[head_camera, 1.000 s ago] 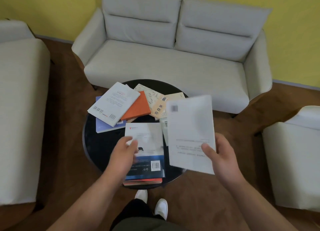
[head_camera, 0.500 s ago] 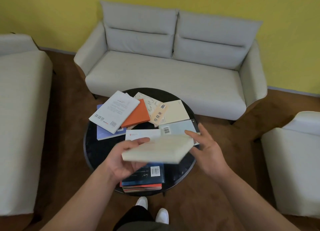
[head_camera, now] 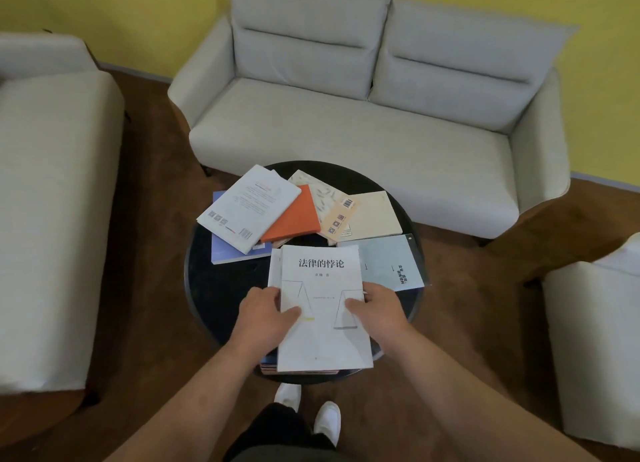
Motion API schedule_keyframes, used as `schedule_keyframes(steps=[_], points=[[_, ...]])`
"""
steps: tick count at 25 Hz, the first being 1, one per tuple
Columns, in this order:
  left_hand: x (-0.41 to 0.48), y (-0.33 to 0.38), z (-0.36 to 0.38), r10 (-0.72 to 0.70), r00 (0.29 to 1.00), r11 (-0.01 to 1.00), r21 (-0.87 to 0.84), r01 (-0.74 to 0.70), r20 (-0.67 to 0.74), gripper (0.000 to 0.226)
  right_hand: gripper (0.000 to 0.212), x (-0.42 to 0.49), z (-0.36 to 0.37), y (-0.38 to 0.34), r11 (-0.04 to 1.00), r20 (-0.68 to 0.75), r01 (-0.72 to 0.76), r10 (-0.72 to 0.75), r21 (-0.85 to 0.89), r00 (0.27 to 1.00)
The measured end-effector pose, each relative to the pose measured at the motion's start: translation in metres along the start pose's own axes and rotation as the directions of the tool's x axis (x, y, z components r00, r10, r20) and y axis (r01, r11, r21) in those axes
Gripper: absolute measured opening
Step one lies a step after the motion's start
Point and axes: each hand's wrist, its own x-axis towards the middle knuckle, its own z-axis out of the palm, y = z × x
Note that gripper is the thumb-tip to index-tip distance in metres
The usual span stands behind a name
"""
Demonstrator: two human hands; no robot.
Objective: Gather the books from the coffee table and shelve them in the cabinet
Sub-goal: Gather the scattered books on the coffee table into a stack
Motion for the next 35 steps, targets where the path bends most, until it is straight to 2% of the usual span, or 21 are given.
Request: schedule_keyframes(steps=[1,2,3,5,7,10,13,17,20,23,25,27,29,30,33,35], points=[[0.003,-0.003,0.002,0.010,1.000,0.989,0.148,-0.007,-0.024,0.027,0.026,0.006,0.005,0.003,0.998,0.008,0.014,-0.014,-0.063,1.000],[0.005,-0.004,0.004,0.014,0.999,0.977,0.213,-0.005,-0.040,0.029,0.026,0.009,0.010,0.005,0.992,0.014,0.027,-0.025,-0.123,1.000],[0.009,-0.007,0.006,0.014,0.999,0.981,0.194,-0.007,-0.034,0.035,0.026,0.012,0.014,0.005,0.988,0.006,0.030,-0.029,-0.153,1.000],[0.016,-0.011,0.007,-0.076,0.997,0.992,-0.103,0.076,0.005,0.041,0.024,0.016,0.017,0.006,0.992,-0.011,0.006,-0.007,-0.126,1.000],[0.018,-0.008,0.003,-0.174,0.977,0.882,-0.422,0.209,0.120,0.026,0.023,0.016,0.017,0.007,0.998,0.012,-0.066,0.066,-0.021,0.998],[0.022,-0.009,0.005,-0.224,0.958,0.792,-0.540,0.285,0.176,0.028,0.040,0.012,0.024,0.009,0.987,0.155,-0.157,0.150,0.034,0.977],[0.026,-0.009,0.003,-0.237,0.957,0.831,-0.475,0.289,0.167,0.042,0.047,0.012,0.039,0.012,0.988,0.241,-0.151,0.150,-0.014,0.959],[0.026,-0.011,0.002,-0.234,0.962,0.891,-0.365,0.270,0.143,0.047,0.042,0.004,0.035,0.013,0.988,0.142,-0.150,0.142,0.049,0.980],[0.024,-0.013,0.005,-0.197,0.977,0.919,-0.333,0.211,0.078,0.042,0.037,0.002,0.035,0.016,0.993,0.097,-0.110,0.105,0.040,0.990],[0.011,-0.011,0.001,-0.151,0.987,0.954,-0.254,0.158,0.045,0.040,0.038,-0.003,0.037,0.017,0.999,0.110,-0.052,0.051,-0.001,0.993],[-0.012,-0.018,-0.001,-0.036,0.997,0.968,-0.245,0.051,0.065,0.044,0.053,-0.010,0.038,0.029,0.997,0.160,0.053,-0.042,-0.064,0.986],[-0.040,-0.033,-0.003,0.190,0.965,0.933,-0.338,-0.121,0.179,0.067,0.088,-0.022,0.041,0.049,0.959,0.269,0.213,-0.159,-0.188,0.950],[-0.055,-0.046,-0.001,0.286,0.929,0.933,-0.288,-0.215,0.235,0.091,0.117,-0.031,0.045,0.061,0.901,0.350,0.278,-0.156,-0.332,0.924],[-0.055,-0.049,0.001,0.275,0.943,0.947,-0.219,-0.233,0.185,0.090,0.119,-0.033,0.045,0.063,0.875,0.354,0.295,-0.156,-0.383,0.922],[-0.044,-0.050,0.003,0.233,0.971,0.972,0.018,-0.234,0.052,0.075,0.100,-0.033,0.044,0.060,0.819,0.332,0.345,-0.202,-0.459,0.921],[-0.041,-0.051,0.003,0.230,0.972,0.962,0.142,-0.233,0.037,0.076,0.091,-0.034,0.042,0.055,0.828,0.283,0.329,-0.217,-0.454,0.934]])
